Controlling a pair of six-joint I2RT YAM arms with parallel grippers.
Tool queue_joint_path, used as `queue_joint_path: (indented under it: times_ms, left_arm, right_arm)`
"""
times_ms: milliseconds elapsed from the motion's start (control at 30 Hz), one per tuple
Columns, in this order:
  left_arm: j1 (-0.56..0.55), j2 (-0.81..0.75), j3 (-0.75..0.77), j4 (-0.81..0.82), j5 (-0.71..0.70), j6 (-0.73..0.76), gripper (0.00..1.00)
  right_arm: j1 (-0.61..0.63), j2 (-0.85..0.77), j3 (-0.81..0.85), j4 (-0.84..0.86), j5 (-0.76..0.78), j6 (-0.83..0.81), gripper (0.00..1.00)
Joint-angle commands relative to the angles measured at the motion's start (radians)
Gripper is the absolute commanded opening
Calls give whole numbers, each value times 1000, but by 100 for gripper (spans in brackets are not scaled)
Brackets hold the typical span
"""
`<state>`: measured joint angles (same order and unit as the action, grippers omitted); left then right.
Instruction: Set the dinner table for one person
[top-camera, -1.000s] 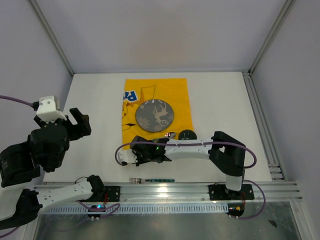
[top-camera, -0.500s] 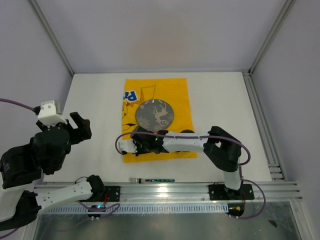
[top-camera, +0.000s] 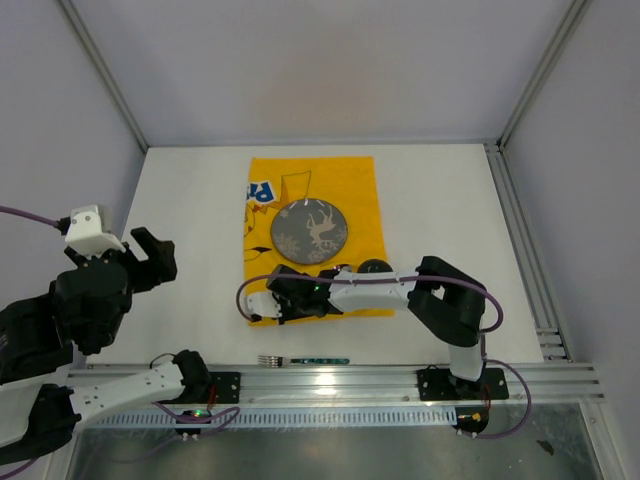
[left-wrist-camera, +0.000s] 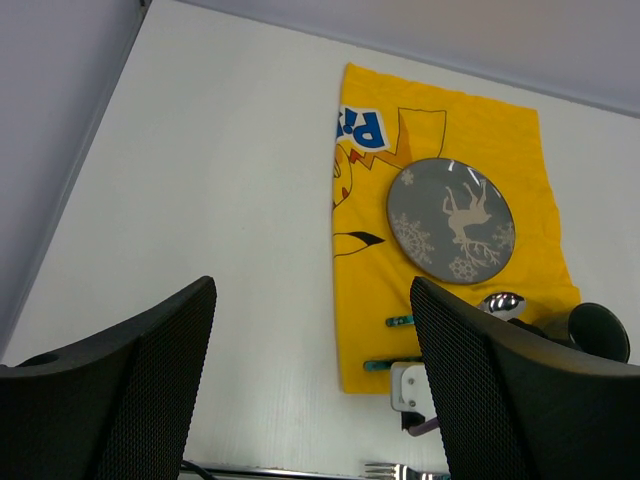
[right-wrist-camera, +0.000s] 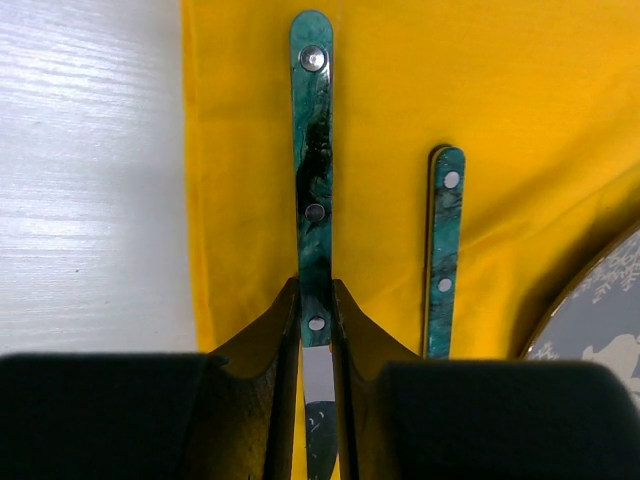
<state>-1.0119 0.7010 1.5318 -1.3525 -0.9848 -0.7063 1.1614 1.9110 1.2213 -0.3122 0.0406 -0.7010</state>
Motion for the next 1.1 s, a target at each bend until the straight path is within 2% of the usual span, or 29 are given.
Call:
queue_joint_path:
  times_ms: [0,200,267,400,467,667,900,1000,1067]
  left_arm:
    - [1,14,10,-7,-17,-10,80]
    - [1,9,14,0,-11,-7,80]
    - [1,9,10,3,-9,-7,82]
    - [1,11,-12,10,3,-10,83]
    - [1,11,-22,13,2,-7,83]
    - [1,11,-53,29,1,4,83]
    - [1,8,-120,46,6,-5,84]
    - [1,8,-153,53,6,-12,85]
    - [1,8,-162,58,6,-15,86]
  right_arm:
    - [7,-55,-12,27,-16,23,3]
    - [7,-40,-2,35,-10,52,5]
    - [7,-32,7,39,-1,73,16]
    - [7,-29,14,38,-5,89,30]
    - [7,-33,12,39,-7,93,35]
    - [7,-50,14,32,4,113,39]
    - [17,-148,38,-28,53,149,42]
    - [29,-220,37,-30,85,182,49]
    - [30,-257,46,-44,108,251,61]
